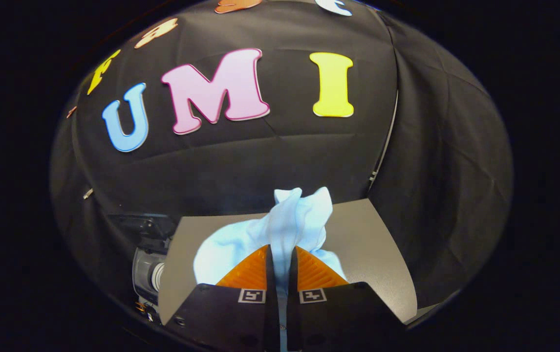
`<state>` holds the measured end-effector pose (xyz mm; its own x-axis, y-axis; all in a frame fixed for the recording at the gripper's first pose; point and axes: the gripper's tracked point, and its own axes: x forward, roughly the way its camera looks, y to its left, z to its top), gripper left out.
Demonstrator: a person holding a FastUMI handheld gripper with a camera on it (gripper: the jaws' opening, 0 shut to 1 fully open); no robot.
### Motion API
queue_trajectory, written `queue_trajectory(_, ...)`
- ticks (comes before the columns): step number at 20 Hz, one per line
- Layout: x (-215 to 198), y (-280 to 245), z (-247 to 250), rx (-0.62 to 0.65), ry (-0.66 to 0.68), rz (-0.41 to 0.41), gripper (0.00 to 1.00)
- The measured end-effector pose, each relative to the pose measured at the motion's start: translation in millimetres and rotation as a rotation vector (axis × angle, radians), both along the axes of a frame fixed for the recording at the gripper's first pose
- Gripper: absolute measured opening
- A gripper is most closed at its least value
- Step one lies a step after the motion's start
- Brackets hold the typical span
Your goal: Put the clothes into the washing machine and then close the washing machine lid.
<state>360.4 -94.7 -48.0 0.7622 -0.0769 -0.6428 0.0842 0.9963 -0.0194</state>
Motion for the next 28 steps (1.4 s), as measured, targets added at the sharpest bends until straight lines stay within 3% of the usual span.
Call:
queue_trajectory(5,-37,77,46,0.022,-0.117,0.153,0.1)
queue_trajectory(13,-62,216,54,0.111,-0.171,0.411,0.1)
queue_trajectory(24,-36,379,22,0.199,-0.182,0.679,0.1)
queue_trajectory(28,-20,407,-17,0.232,-0.155,0.715,0.1)
